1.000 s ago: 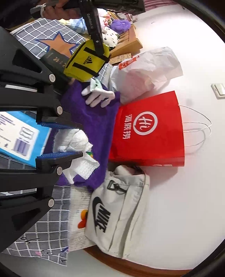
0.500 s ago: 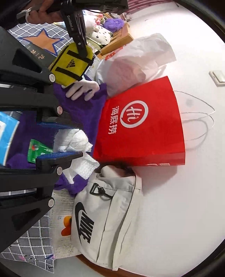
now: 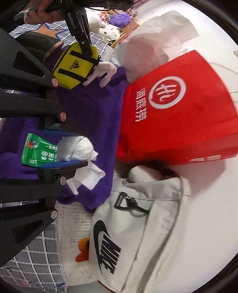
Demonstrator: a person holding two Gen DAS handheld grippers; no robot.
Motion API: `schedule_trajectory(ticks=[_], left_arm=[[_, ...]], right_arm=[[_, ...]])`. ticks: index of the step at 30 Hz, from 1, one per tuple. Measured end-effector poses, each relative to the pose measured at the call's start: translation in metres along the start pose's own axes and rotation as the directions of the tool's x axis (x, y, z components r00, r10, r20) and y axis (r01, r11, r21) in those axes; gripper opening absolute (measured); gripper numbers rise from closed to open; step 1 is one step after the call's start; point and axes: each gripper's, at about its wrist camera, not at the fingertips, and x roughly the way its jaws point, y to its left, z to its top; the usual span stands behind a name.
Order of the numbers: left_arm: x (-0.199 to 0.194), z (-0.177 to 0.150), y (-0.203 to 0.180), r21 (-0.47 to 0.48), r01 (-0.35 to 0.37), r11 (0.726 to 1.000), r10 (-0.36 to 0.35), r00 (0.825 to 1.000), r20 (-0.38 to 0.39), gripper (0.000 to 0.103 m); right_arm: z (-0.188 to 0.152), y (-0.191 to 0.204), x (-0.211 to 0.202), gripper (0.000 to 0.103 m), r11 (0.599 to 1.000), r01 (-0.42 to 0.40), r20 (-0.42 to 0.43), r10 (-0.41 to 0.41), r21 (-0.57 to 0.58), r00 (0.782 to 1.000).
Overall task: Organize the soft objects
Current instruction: 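Open the right gripper over the towel while the left gripper releases the yellow bag there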
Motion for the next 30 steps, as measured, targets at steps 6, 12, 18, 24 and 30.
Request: schedule_trajectory(ticks=[6,12,18,24,30], left_arm=[[0.016,0.001,0.005,-0.005,-0.014,1.000,0.014,1.000,-0.026,0.015],[0.027,0.001,0.009,0.000,-0.019,1.000,0.019,0.999,-0.047,0.017],[0.032,0.001,0.009,0.002,-0.027,1.000,0.027,0.998,-0.051,0.019],[0.036,0.001,0.007,0.003,-0.020,1.000,0.020,0.999,-0.051,0.019],[0.040,0.001,0.008,-0.006,-0.009,1.000,0.009,0.998,-0.056,0.021]], right_arm=[[-0.002,-0.001,0.022,0.024,1.000,0.006,-0.024,-0.006,0.005,1.000],[-0.003,-0.010,0.039,0.024,0.999,0.010,-0.033,-0.008,0.041,0.999],[-0.005,-0.008,0.053,0.027,0.999,-0.015,-0.085,0.018,0.042,0.996],[-0.006,-0.006,0.053,0.028,0.999,-0.030,-0.079,0.033,0.036,0.996],[-0.006,-0.007,0.049,0.053,0.999,-0.026,-0.066,0.028,0.030,0.997]])
